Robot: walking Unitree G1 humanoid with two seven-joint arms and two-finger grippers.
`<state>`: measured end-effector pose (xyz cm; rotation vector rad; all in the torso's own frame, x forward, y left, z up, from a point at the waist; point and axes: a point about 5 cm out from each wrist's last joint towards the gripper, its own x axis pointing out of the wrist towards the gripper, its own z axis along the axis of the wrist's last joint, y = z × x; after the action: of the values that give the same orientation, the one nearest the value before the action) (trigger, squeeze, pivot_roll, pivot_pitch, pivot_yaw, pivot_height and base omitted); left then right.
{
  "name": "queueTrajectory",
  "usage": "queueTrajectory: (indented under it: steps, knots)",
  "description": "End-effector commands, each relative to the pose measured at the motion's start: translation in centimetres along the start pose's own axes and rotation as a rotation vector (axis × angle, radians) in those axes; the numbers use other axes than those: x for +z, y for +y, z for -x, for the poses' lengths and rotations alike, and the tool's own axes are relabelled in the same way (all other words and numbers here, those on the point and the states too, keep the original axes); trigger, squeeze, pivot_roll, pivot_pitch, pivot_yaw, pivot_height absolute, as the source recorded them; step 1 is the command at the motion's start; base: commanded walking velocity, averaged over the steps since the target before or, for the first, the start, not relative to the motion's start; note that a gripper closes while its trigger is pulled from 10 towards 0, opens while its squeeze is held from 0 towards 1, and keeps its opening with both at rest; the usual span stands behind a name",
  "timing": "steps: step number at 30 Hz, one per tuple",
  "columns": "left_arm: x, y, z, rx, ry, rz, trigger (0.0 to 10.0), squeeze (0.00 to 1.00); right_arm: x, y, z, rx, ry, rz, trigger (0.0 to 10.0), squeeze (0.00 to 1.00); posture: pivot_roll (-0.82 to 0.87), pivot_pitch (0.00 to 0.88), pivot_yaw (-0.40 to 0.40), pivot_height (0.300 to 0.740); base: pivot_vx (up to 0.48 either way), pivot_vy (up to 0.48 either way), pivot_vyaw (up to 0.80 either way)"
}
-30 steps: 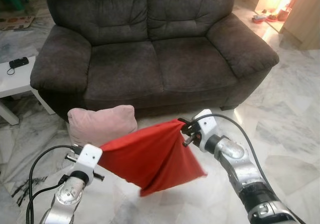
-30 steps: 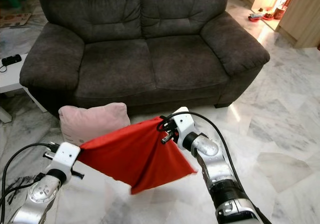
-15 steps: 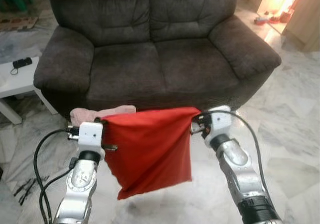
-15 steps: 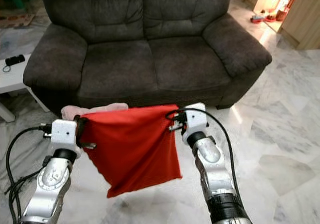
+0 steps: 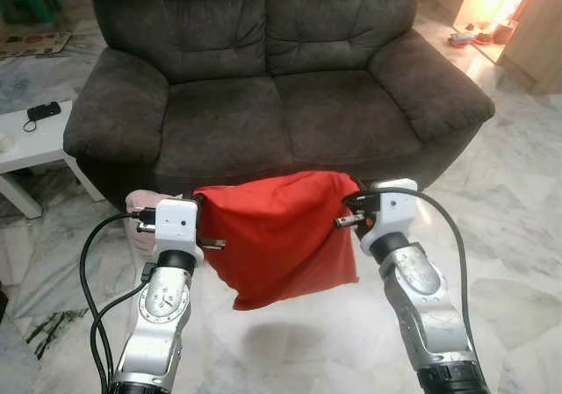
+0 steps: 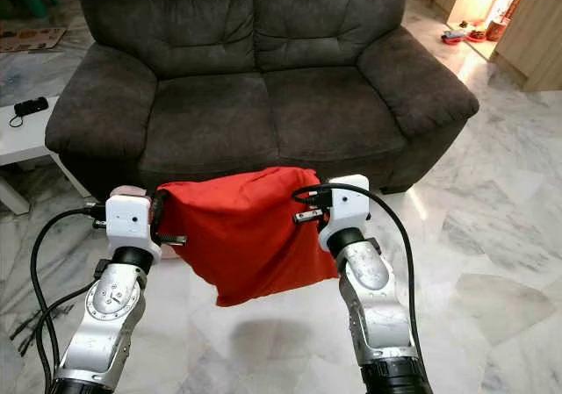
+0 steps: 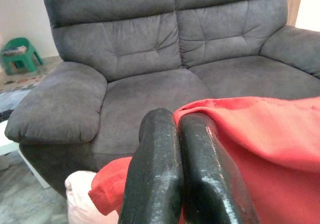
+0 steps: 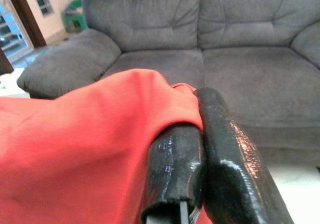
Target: Move the pillow to the sofa from floor
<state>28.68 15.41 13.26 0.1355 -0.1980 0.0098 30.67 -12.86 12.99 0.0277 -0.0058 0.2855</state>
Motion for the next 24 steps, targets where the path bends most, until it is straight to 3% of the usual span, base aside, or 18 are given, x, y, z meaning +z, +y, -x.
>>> queueTrajectory:
  steps: [1, 8, 11, 14, 21, 24]
  knots:
    - [2.1, 0.4, -0.4, 0.018, -0.095, -0.02, 10.0, 0.0, 2.0, 0.3, -0.2, 0.017, -0.083, 0.014, 10.0, 0.0, 0.02, 0.075, -0.037, 0.74, 0.0, 0.0, 0.0]
    - [1.2, 0.7, -0.4, 0.023, -0.06, -0.012, 10.0, 0.0, 1.5, -0.4, -0.3, -0.02, -0.092, 0.0, 10.0, 0.0, 0.02, 0.079, -0.034, 0.74, 0.0, 0.0, 0.0]
    - [-0.3, 1.0, -0.5, 0.005, -0.018, -0.068, 10.0, 0.0, -0.9, -2.0, -0.1, -0.101, -0.041, -0.01, 10.0, 0.0, 0.02, 0.08, -0.031, 0.74, 0.0, 0.0, 0.0]
    - [-1.0, 1.3, -0.5, 0.021, 0.014, -0.051, 10.0, 0.0, -2.6, -2.5, 0.4, -0.13, 0.019, -0.002, 10.0, 0.0, 0.02, 0.081, -0.025, 0.74, 0.0, 0.0, 0.0]
    - [-2.1, 0.5, -0.5, -0.023, 0.057, -0.063, 10.0, 0.0, -5.5, -2.5, 1.4, -0.138, 0.081, -0.01, 10.0, 0.0, 0.02, 0.09, -0.02, 0.74, 0.0, 0.0, 0.0]
    - [-2.0, 0.5, -0.4, -0.026, 0.044, -0.053, 10.0, 0.0, -5.3, -2.5, 1.4, -0.142, 0.058, -0.029, 10.0, 0.0, 0.02, 0.09, -0.019, 0.74, 0.0, 0.0, 0.0]
